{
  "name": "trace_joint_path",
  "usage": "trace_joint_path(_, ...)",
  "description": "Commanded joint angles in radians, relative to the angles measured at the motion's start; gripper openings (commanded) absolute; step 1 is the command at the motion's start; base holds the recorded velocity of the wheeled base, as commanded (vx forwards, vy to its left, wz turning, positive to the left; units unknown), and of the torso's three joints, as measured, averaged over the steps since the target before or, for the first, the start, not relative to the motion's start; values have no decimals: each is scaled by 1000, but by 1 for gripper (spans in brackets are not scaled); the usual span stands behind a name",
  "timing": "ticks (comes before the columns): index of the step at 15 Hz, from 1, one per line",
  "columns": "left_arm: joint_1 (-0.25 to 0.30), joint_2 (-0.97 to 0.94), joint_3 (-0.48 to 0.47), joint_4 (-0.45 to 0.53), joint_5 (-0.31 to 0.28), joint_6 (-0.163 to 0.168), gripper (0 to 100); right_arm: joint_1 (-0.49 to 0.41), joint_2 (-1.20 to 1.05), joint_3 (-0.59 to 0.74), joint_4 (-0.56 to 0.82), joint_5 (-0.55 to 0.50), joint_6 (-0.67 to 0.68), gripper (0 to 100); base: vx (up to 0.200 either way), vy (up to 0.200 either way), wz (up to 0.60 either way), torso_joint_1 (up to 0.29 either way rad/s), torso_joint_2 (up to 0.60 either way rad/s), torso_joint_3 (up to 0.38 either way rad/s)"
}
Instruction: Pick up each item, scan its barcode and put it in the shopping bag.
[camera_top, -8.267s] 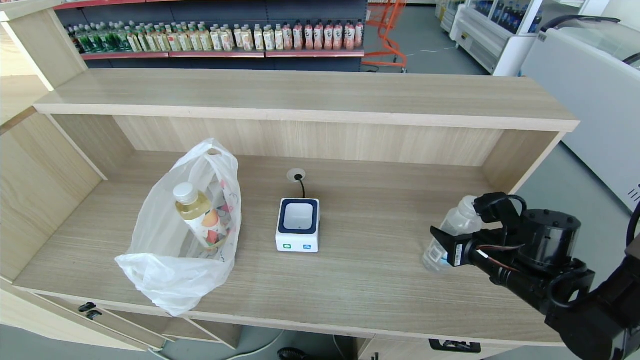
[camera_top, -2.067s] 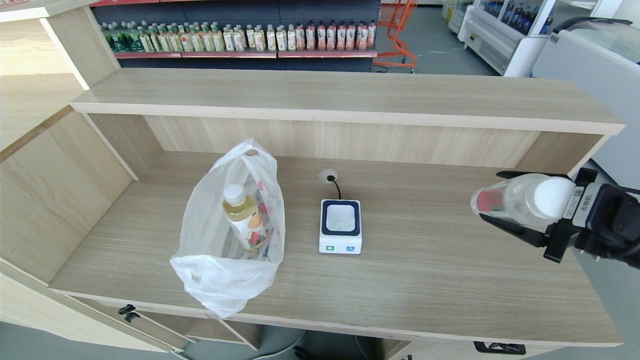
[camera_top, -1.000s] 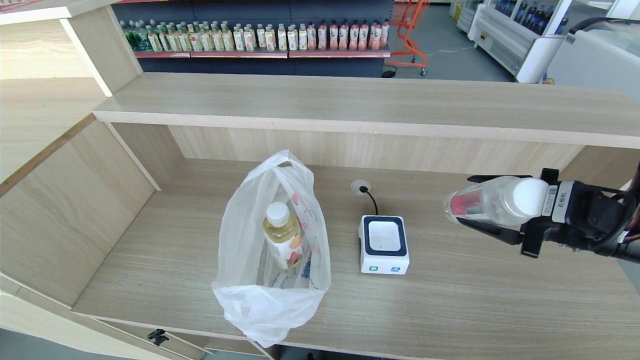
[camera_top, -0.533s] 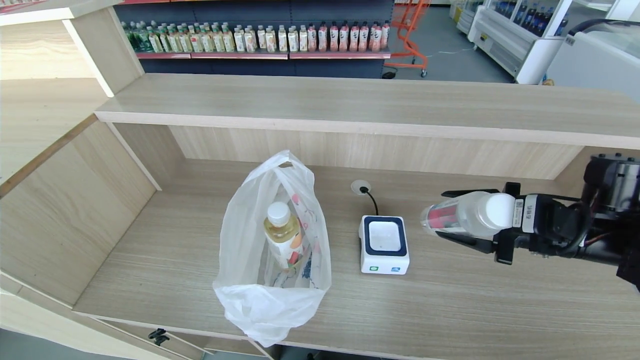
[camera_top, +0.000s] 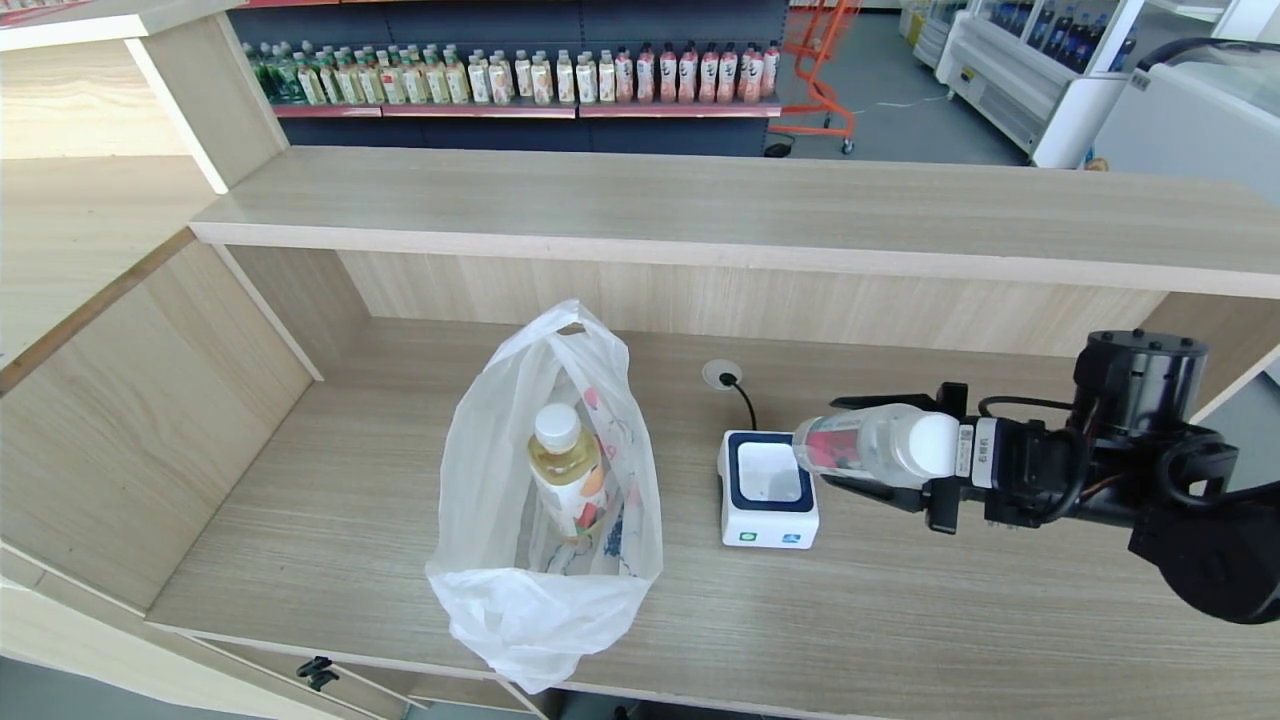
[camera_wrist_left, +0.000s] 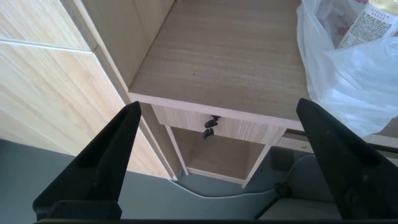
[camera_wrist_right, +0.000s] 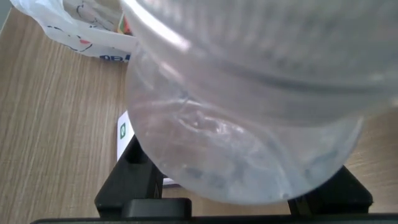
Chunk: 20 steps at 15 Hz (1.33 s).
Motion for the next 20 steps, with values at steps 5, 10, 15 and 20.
trace_joint_path(5,0,0,0,0,1,1,100,3,162,-75,-76,35,-51,0,0,0,0,0,0,0)
trace_joint_path(10,0,0,0,0,1,1,100,12,220,-143,-76,40,-53,0,0,0,0,0,0,0)
trace_joint_path(15,0,0,0,0,1,-1,100,24,269,-182,-78,54,-56,0,0,0,0,0,0,0)
trace_joint_path(20,0,0,0,0,1,-1,100,24,274,-195,-78,57,-64,0,0,0,0,0,0,0)
